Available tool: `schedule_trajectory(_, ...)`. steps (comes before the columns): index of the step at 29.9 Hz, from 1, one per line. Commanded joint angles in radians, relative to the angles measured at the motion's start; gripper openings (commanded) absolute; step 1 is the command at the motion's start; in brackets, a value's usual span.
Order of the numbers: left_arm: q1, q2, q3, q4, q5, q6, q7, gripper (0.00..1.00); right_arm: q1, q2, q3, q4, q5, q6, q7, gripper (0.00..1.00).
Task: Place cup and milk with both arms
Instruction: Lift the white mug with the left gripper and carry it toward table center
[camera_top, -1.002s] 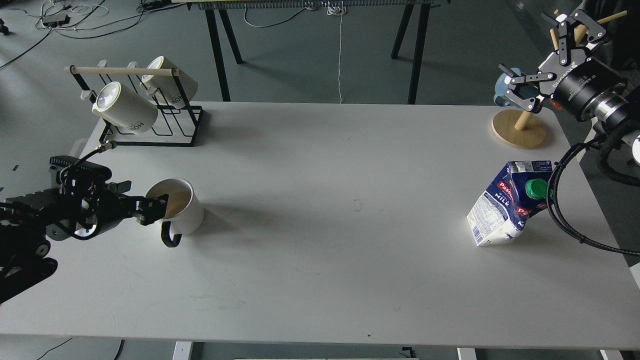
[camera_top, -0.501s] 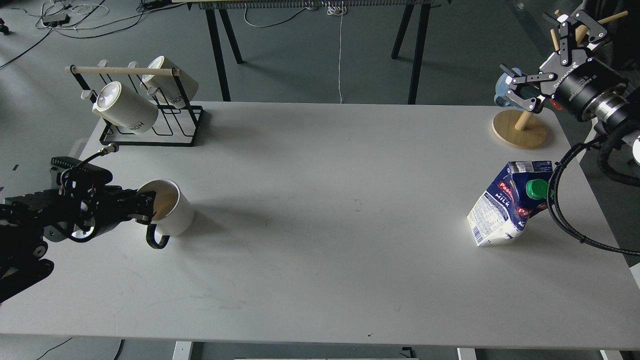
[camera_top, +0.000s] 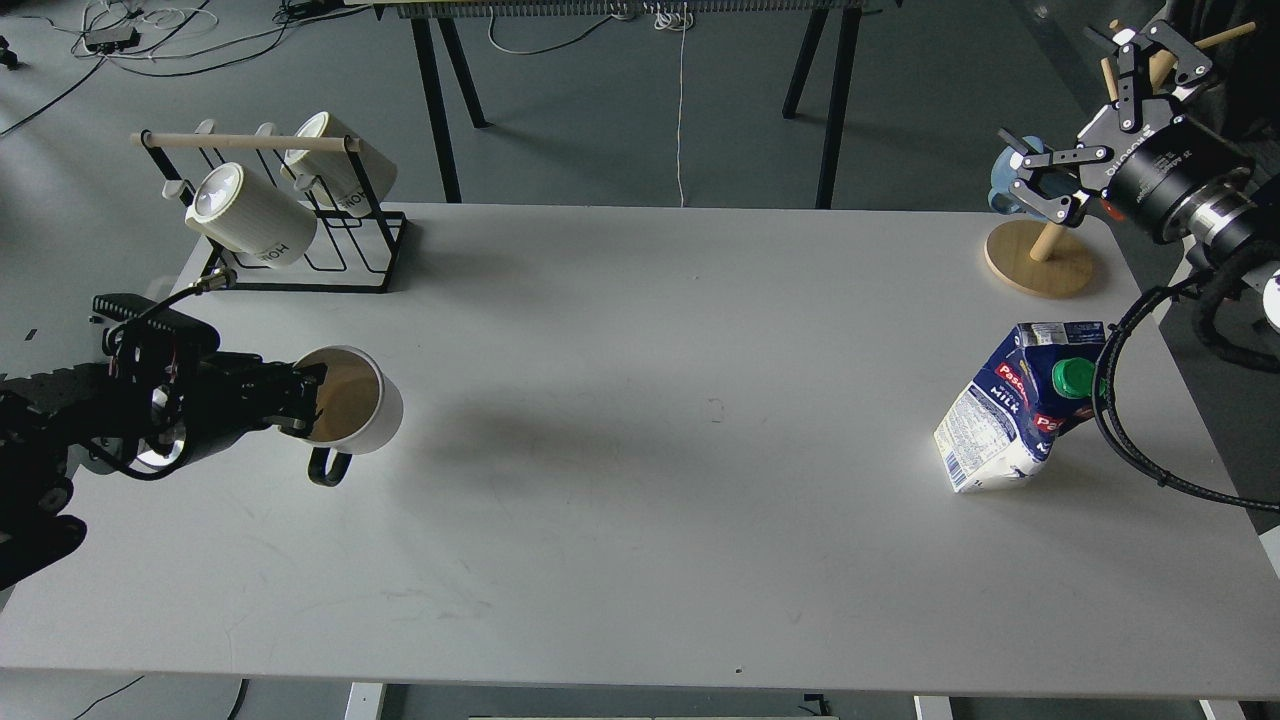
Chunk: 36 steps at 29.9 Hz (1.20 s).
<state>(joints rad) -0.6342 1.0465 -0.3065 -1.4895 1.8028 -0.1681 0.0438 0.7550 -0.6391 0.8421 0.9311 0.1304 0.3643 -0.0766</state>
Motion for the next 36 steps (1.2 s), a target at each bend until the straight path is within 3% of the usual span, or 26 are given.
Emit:
schedule_trajectory(1,-0.024,0.033,-0.002,-0.063,0.0,-0.008,0.002,0.0,0.003,0.001,0.0,0.002,0.0,-0.001,-0.002,0.99)
schedule_trajectory(5,-0.079,0.04,0.0,-0.113,0.0,-0.068,0.005,0.0,0.003,-0.001,0.0,0.002,0.0,-0.001,-0.005,0.99)
schedule_trajectory(10,-0.188,-0.009,0.0,-0.15,0.0,-0.224,0.022,0.0,0.021,-0.005,0.0,0.003,0.0,-0.002,-0.006,0.99)
schedule_trajectory(13,-0.238,-0.127,0.0,-0.15,0.0,-0.315,0.077,0.0,0.035,-0.007,-0.001,0.003,0.0,-0.002,-0.008,0.99)
schedule_trajectory(20,-0.263,-0.371,0.01,-0.14,0.035,-0.321,0.209,0.0,0.064,-0.007,0.0,0.005,0.002,-0.022,-0.008,0.98)
schedule_trajectory(22,-0.26,-0.425,0.01,-0.13,0.062,-0.321,0.229,0.0,0.067,-0.007,0.0,0.005,0.002,-0.022,-0.008,0.98)
schedule_trajectory(28,-0.263,-0.603,0.01,-0.06,0.157,-0.321,0.252,0.0,0.086,-0.007,0.002,0.006,0.002,-0.025,-0.008,0.98)
schedule_trajectory(36,-0.249,-0.737,0.014,0.018,0.247,-0.321,0.265,0.0,0.095,-0.005,0.002,0.005,0.0,-0.035,-0.008,0.98)
